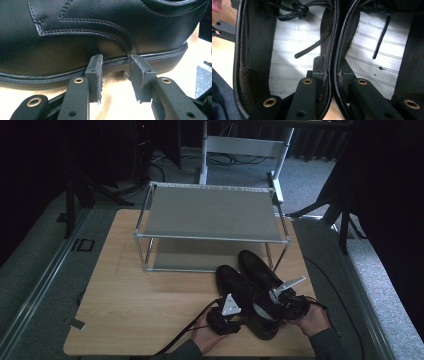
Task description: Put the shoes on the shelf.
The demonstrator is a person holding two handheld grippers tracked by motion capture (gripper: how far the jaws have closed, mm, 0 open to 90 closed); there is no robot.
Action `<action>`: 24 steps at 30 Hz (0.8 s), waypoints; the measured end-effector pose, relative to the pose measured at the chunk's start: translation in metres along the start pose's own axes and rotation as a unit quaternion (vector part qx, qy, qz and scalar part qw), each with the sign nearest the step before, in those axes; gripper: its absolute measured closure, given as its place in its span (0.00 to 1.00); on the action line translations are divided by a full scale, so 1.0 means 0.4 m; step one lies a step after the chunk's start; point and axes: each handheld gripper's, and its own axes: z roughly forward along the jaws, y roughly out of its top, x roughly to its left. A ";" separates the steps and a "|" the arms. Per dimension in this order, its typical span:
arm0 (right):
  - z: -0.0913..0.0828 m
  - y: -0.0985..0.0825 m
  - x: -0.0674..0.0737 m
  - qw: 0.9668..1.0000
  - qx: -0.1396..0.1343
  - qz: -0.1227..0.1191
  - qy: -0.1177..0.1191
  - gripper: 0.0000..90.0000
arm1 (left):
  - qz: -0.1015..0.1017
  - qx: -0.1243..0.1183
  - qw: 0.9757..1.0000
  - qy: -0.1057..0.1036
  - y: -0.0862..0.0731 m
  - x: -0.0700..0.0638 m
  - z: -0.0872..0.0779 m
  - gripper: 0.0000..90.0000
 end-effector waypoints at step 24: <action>0.014 0.044 0.028 0.999 -0.042 0.002 0.005 0.90 | -0.038 -0.023 0.999 0.022 -0.008 0.054 -0.042 0.70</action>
